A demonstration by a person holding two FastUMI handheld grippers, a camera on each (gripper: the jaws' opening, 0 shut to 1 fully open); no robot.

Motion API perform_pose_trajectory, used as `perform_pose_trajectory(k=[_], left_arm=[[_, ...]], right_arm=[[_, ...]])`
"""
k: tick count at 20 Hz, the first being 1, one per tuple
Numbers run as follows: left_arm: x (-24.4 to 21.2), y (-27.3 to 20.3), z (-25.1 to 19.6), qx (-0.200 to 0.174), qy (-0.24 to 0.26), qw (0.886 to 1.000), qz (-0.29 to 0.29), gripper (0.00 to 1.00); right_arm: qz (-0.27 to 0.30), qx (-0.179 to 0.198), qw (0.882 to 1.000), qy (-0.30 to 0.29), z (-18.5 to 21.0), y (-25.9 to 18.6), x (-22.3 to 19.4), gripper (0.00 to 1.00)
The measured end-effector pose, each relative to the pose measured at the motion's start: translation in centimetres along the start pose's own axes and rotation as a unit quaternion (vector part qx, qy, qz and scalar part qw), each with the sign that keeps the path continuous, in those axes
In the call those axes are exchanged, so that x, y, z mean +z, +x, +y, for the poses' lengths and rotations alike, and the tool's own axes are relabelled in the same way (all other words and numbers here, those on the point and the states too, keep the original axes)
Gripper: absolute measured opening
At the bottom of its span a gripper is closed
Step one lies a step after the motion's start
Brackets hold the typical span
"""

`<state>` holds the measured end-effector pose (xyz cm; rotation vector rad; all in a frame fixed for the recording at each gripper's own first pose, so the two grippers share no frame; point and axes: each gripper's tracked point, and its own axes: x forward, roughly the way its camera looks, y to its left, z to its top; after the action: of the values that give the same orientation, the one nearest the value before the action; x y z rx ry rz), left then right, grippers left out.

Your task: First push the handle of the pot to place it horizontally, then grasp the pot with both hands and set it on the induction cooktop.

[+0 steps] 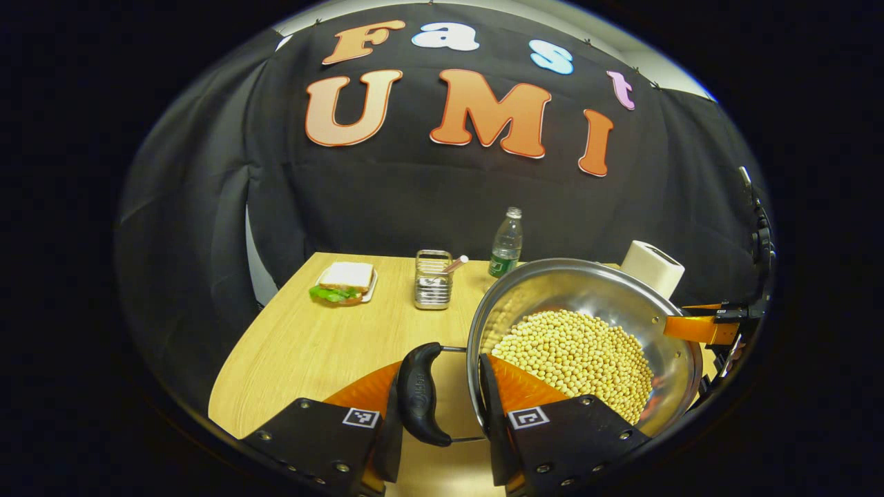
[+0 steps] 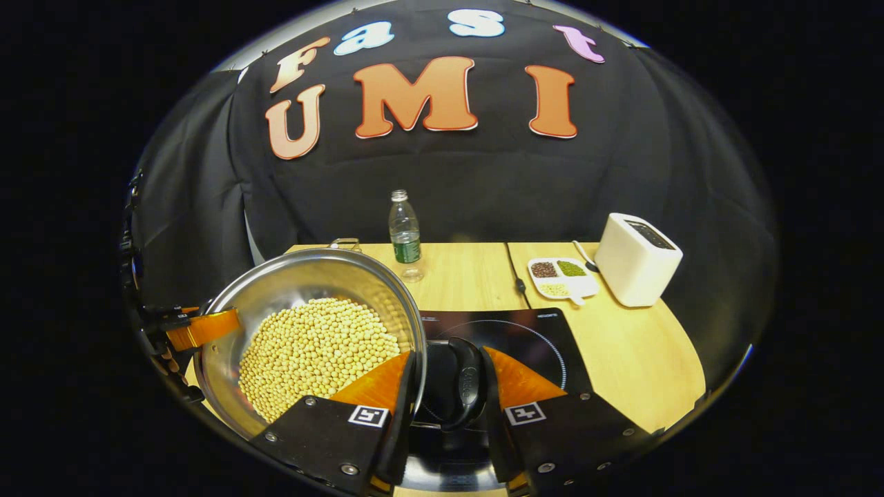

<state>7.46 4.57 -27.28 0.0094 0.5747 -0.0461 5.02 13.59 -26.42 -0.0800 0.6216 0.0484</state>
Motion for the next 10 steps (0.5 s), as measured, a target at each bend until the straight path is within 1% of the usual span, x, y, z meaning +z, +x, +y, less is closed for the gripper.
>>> perform_pose_trajectory(k=[1,2,3,10], left_arm=[[0.1,0.1,-0.9,-0.003,0.001,1.0,0.0,0.52],[0.1,0.0,-1.7,-0.007,0.003,1.0,0.001,0.5],[0.3,0.1,-2.4,-0.009,0.004,1.0,0.001,0.52],[0.2,0.9,-7.1,-0.027,0.014,0.999,0.015,0.52]], right_arm=[[0.0,-0.003,1.0,0.001,-0.8,-0.4,0.0,0.47],[-0.002,-0.006,1.0,0.003,-1.6,-0.7,0.1,0.47],[-0.002,-0.008,1.0,0.004,-2.4,-0.9,0.0,0.47],[0.001,-0.025,1.0,0.016,-7.2,-1.9,-0.4,0.47]])
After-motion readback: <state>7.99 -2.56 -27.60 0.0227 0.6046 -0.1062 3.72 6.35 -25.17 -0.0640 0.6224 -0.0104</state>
